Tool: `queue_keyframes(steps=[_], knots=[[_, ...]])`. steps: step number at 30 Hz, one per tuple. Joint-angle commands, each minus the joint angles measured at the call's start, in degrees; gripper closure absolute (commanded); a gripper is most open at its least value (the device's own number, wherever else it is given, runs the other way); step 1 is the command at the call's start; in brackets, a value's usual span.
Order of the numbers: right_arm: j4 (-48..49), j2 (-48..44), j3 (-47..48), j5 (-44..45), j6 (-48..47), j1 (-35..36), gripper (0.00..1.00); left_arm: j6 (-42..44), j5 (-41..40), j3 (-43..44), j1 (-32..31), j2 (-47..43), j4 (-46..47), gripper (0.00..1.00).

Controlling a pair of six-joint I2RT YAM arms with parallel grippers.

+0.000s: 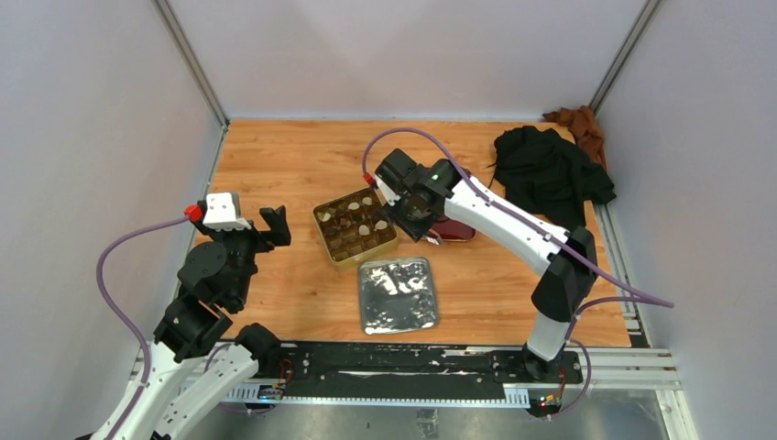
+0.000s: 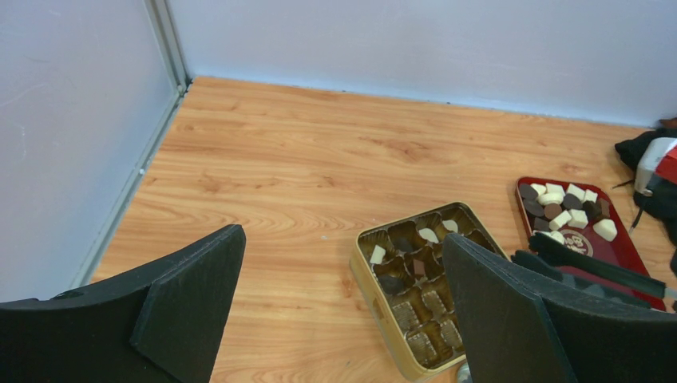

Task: Pack the chocolate
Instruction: Place the fake chocolate in the packing box, then pick up the fake chocolate from the plate.

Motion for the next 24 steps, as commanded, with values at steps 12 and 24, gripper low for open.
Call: queue_keyframes(steps=[12,24], knots=[[-2.8,-7.9,-10.1,3.3,2.7,-5.8,0.62,0.1,-0.1,-0.6,0.4,-0.4,1.2,0.00],[-0.5,-8.6,-16.1,1.1,3.1,-9.2,0.62,0.1,-0.1,-0.5,0.3,-0.5,1.1,0.00]])
